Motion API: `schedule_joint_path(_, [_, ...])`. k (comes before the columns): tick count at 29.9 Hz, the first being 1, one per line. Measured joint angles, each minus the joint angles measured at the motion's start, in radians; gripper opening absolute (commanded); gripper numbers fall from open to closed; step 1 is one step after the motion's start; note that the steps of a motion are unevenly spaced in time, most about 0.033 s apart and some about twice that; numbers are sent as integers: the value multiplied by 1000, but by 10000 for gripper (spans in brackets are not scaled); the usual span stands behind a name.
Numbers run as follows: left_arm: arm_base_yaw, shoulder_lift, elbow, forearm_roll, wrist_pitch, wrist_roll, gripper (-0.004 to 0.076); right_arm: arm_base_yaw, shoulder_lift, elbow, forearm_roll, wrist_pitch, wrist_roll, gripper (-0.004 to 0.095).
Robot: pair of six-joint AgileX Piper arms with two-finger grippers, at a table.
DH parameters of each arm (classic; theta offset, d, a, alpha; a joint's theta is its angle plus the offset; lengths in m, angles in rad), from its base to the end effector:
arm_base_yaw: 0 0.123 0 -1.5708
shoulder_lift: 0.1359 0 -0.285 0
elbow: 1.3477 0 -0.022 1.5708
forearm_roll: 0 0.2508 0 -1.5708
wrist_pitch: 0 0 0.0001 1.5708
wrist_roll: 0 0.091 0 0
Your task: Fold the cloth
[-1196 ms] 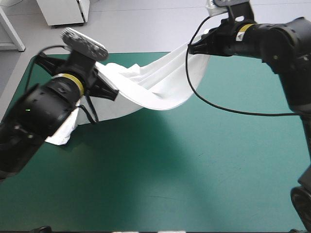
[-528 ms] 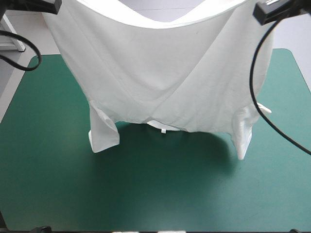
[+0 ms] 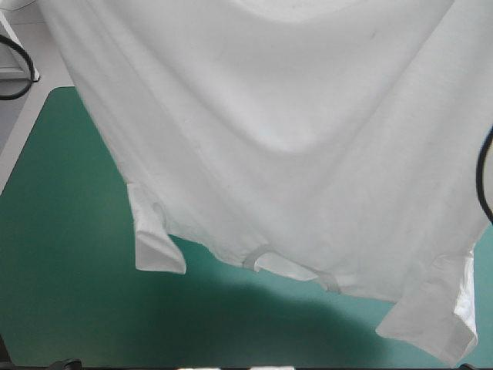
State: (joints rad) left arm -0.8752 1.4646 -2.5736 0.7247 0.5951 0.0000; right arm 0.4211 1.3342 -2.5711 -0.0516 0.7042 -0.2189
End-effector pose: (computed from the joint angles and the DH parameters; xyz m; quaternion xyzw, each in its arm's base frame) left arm 0.1176 -0.0880 0.7054 0.1494 0.4113 -0.0315 0.8986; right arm 0.0791 0.0321 0.7079 -0.1384 0.4362 0.0647 0.8868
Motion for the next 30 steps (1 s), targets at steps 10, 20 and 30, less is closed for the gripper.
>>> schedule_joint_path(10, [179,160,5,206,71,-229,-9,0,253,9,-157,22,109,-19])
schedule_joint_path(20, [656,256,5,-432,-208,-95,-9,0,389,10,-204,-392,135,-15])
schedule_joint_path(30, [696,338,-52,-512,-316,-73,-9,-114,429,-15,-201,-327,235,-15])
